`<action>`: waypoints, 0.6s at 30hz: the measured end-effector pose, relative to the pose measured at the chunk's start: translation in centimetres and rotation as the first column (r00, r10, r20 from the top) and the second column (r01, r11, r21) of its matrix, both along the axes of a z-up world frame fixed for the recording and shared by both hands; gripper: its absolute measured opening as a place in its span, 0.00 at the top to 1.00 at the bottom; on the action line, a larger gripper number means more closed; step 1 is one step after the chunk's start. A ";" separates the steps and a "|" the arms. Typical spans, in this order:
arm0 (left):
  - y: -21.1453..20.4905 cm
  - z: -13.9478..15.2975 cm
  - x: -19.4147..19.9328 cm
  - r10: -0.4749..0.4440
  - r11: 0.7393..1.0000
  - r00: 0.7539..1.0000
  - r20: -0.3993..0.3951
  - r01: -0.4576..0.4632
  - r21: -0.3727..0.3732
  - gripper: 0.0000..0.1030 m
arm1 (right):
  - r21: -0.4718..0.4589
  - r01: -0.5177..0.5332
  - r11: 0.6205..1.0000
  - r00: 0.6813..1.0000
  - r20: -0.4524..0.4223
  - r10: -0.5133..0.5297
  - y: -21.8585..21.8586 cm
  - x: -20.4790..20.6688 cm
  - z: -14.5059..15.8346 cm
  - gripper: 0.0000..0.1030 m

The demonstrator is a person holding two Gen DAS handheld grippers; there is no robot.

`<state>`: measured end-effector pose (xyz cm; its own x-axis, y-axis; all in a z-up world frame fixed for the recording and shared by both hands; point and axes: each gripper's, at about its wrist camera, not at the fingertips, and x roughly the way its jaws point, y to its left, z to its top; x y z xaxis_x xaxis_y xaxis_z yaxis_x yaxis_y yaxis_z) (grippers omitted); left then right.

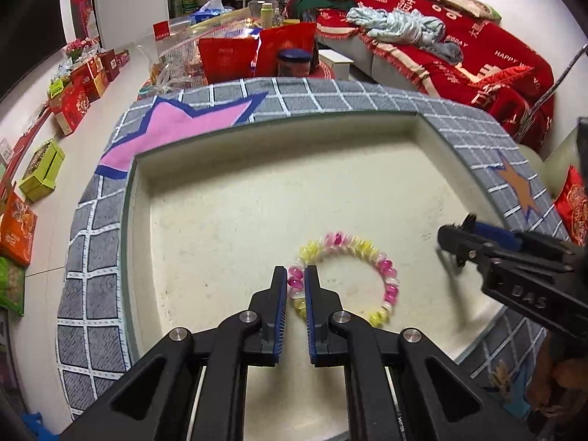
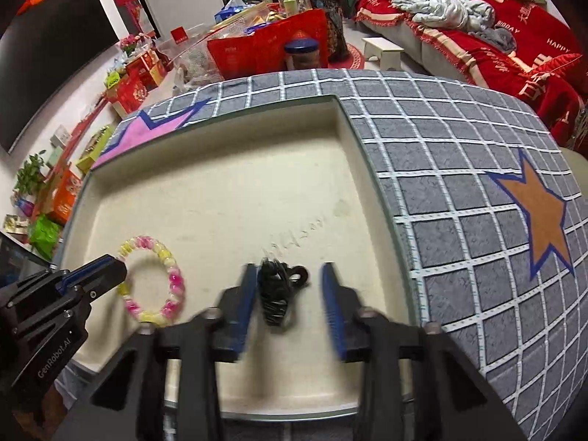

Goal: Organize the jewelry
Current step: 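Carry bracelet and clip into the green tray and open both tools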

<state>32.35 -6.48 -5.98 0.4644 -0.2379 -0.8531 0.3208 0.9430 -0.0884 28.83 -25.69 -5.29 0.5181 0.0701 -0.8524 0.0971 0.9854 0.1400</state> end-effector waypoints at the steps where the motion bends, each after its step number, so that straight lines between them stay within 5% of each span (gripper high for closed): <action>1: 0.0 -0.1 0.0 0.000 1.000 1.000 0.004 0.000 0.000 0.75 | -0.008 0.001 1.000 1.000 0.009 -0.001 -0.1 -0.2 0.1 0.41; 10: -2.0 -0.3 -1.0 -0.031 0.998 0.998 0.054 0.029 0.049 0.75 | -0.122 -0.002 0.993 1.000 0.004 0.003 -0.5 -1.9 -0.1 0.42; 18: -3.6 -0.2 -1.8 -0.068 0.997 0.996 0.063 0.065 0.047 0.75 | -0.113 0.068 0.991 0.997 -0.022 -0.071 -2.2 -4.0 0.1 0.42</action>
<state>30.51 -10.10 -6.14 0.5035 -0.2326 -0.8321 0.3865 0.9220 -0.0239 24.79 -27.87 -5.18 0.4962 -0.0620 -0.8660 0.1680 0.9855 0.0257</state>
